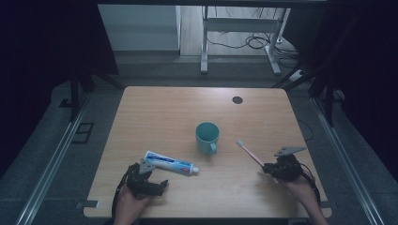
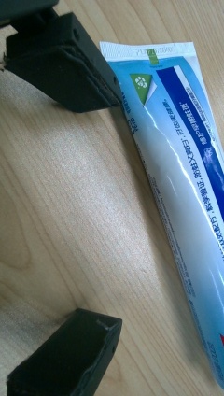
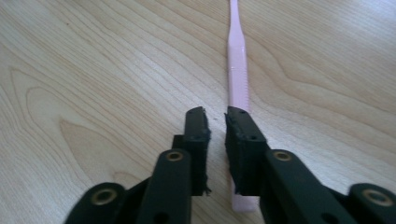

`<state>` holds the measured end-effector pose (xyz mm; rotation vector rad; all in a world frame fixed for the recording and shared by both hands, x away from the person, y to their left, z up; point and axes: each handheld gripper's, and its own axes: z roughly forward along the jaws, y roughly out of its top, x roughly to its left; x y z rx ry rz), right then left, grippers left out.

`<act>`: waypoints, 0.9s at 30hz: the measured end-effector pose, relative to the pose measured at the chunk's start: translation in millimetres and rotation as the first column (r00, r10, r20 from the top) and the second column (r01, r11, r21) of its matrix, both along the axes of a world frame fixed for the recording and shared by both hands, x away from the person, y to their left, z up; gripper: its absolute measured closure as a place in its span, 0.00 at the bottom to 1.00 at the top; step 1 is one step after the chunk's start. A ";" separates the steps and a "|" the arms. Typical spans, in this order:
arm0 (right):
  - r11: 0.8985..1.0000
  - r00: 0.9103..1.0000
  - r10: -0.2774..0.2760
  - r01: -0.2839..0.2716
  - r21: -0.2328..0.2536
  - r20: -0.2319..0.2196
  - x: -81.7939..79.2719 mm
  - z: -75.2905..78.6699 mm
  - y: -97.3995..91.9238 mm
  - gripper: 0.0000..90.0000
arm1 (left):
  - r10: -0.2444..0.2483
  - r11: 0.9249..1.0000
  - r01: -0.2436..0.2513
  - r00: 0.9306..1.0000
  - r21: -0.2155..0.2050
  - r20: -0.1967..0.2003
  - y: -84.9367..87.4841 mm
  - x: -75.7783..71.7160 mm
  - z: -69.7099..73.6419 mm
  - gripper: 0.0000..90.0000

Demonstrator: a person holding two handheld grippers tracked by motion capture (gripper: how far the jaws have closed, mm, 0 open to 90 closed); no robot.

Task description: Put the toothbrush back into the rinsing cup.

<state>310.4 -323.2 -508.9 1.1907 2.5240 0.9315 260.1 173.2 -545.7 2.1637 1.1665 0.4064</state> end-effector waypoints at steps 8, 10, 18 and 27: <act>0.997 0.998 0.014 -0.019 -0.081 -0.060 11.0 6.3 3.2 0.71 | -0.001 1.000 0.001 1.000 0.000 -0.001 0.1 0.0 0.1 0.00; 0.995 0.997 0.015 -0.022 -0.098 -0.076 14.7 8.1 3.9 0.71 | -0.001 1.000 0.001 1.000 0.001 -0.001 0.1 0.0 0.2 0.00; 0.989 0.993 0.000 -0.017 -0.147 -0.117 28.6 14.4 4.3 0.70 | -0.001 1.000 0.001 1.000 0.001 -0.001 0.1 0.0 0.1 0.00; 0.979 0.984 0.011 -0.046 -0.200 -0.176 40.5 18.5 11.6 0.70 | -0.001 1.000 0.001 1.000 0.000 -0.001 0.0 0.0 0.1 0.00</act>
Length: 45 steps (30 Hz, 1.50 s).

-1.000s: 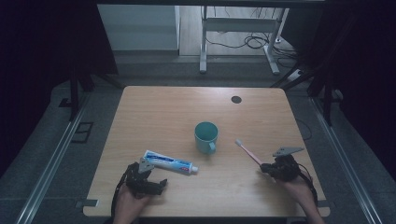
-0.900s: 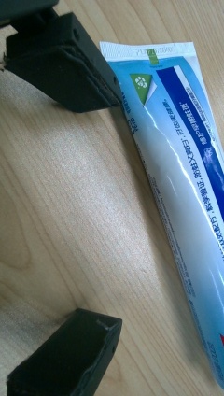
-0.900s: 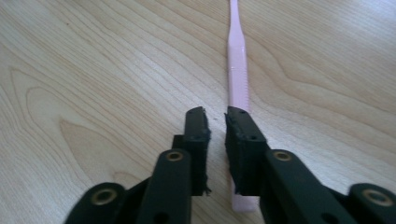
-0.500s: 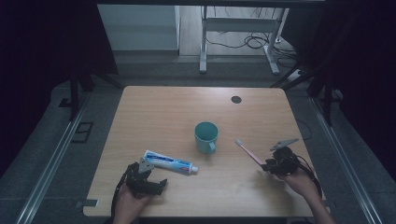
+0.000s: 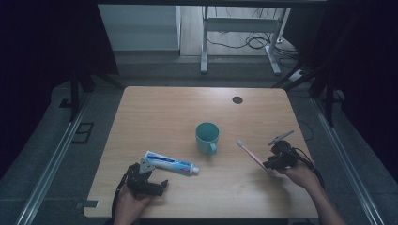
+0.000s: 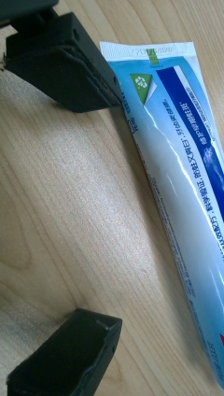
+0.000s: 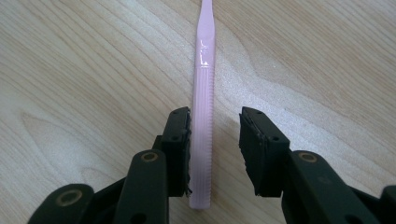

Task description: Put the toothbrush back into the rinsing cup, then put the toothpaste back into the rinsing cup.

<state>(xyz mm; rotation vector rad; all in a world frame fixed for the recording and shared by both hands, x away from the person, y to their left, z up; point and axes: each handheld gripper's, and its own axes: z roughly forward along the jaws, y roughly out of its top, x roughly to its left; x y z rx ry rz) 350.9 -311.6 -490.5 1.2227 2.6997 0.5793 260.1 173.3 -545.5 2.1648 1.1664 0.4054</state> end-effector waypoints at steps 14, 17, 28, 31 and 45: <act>0.998 0.998 0.025 -0.029 -0.063 -0.061 18.2 -0.3 17.9 0.71 | 0.000 1.000 0.000 1.000 0.000 0.000 0.1 0.0 0.0 0.00; 0.996 0.997 0.033 -0.039 -0.081 -0.075 21.6 0.8 22.1 0.71 | 0.000 1.000 0.000 1.000 0.000 0.000 0.0 0.0 0.0 0.00; 0.991 0.992 0.020 -0.037 -0.132 -0.127 35.7 3.3 35.0 0.71 | 0.000 1.000 0.000 1.000 0.000 0.000 0.0 0.0 0.0 0.00; 0.989 0.989 0.029 -0.049 -0.138 -0.142 38.4 2.2 39.2 0.71 | 0.000 1.000 0.000 1.000 0.000 0.000 0.1 0.0 0.0 0.00; 0.974 0.982 0.057 -0.093 -0.206 -0.178 51.4 -6.5 60.0 0.78 | -0.001 1.000 0.001 1.000 0.001 0.000 0.1 0.0 0.0 0.00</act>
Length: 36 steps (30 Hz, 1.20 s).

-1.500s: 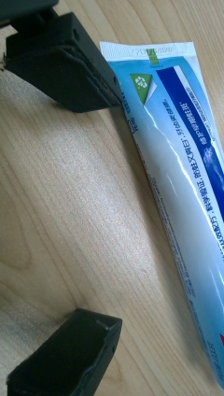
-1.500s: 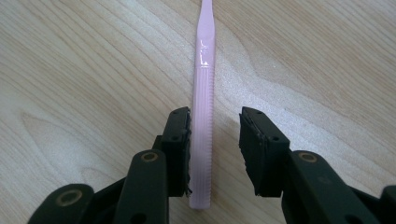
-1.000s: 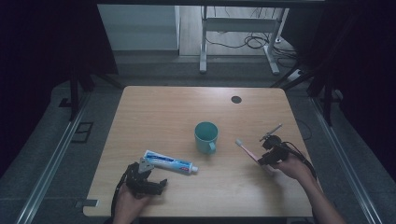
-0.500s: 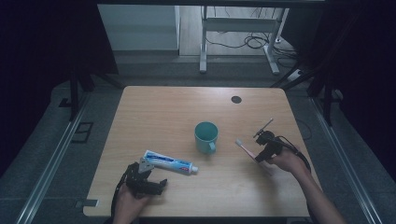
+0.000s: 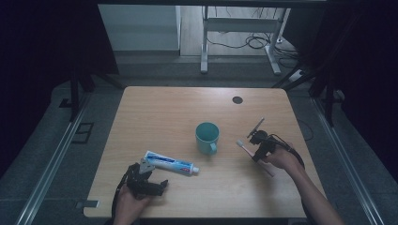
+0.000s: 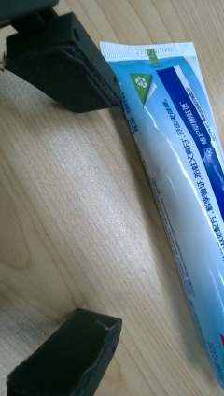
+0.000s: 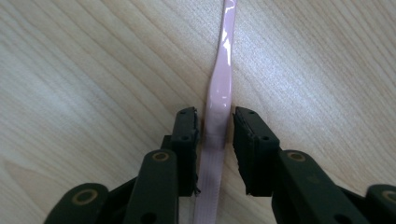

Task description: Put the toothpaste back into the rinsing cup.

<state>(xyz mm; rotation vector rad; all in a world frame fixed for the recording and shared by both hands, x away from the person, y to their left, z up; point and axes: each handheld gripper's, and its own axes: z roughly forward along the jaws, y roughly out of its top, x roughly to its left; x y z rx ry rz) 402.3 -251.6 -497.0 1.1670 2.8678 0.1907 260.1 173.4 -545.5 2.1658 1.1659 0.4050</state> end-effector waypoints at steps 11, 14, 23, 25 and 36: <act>1.000 0.999 -0.008 0.007 -0.021 -0.031 7.1 -2.3 8.2 0.86 | 0.000 1.000 0.000 1.000 0.000 0.000 0.0 0.0 0.0 0.00; 1.000 0.999 -0.008 0.007 -0.024 -0.035 6.6 -2.2 8.9 0.87 | 0.000 1.000 0.000 1.000 0.000 0.000 0.0 0.0 0.0 0.00; 1.000 1.000 0.001 -0.001 0.024 -0.003 2.8 9.6 6.3 0.87 | 0.000 1.000 0.000 1.000 0.000 0.000 0.0 0.0 0.0 0.00; 1.000 1.000 0.005 -0.005 0.031 0.002 2.0 11.7 6.2 0.87 | 0.000 1.000 0.000 1.000 0.000 0.000 0.0 0.0 0.0 0.00; 0.995 0.998 0.007 -0.013 0.100 0.061 -7.5 23.0 2.6 0.87 | 0.000 1.000 0.000 1.000 0.000 0.000 0.0 0.0 0.0 0.00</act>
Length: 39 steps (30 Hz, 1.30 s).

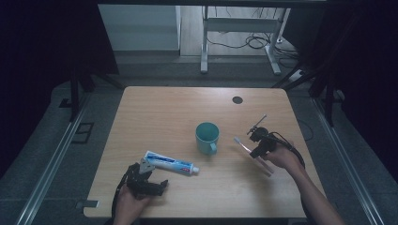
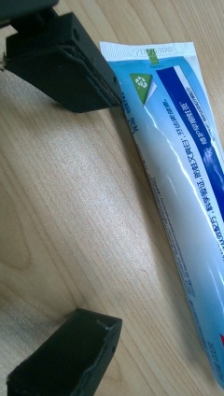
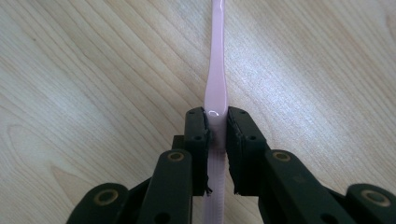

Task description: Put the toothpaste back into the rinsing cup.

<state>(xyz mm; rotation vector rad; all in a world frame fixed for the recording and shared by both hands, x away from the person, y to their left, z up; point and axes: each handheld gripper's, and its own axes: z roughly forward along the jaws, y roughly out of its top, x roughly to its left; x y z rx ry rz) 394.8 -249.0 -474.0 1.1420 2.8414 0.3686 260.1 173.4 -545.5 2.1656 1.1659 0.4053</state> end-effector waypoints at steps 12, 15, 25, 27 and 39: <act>0.994 0.996 -0.005 -0.004 0.110 0.087 -7.5 18.6 -5.5 0.87 | 0.000 1.000 0.000 1.000 0.000 0.000 0.0 0.0 0.0 0.00; 0.991 0.994 -0.004 -0.011 0.134 0.107 -9.3 22.2 -4.8 0.87 | 0.000 1.000 0.000 1.000 0.000 0.000 0.0 0.0 0.0 0.00; 0.973 0.984 -0.016 -0.026 0.230 0.180 -12.5 37.0 -1.9 0.87 | 0.000 1.000 0.000 1.000 0.000 0.000 0.0 0.0 0.0 0.00; 0.969 0.980 -0.020 -0.030 0.247 0.197 -12.8 40.1 -1.1 0.87 | 0.000 1.000 0.000 1.000 0.000 0.000 0.0 0.0 0.0 0.00; 0.943 0.959 -0.034 -0.062 0.328 0.281 -12.2 55.0 10.5 0.87 | -0.001 1.000 0.001 1.000 0.001 0.001 0.0 0.0 0.0 0.00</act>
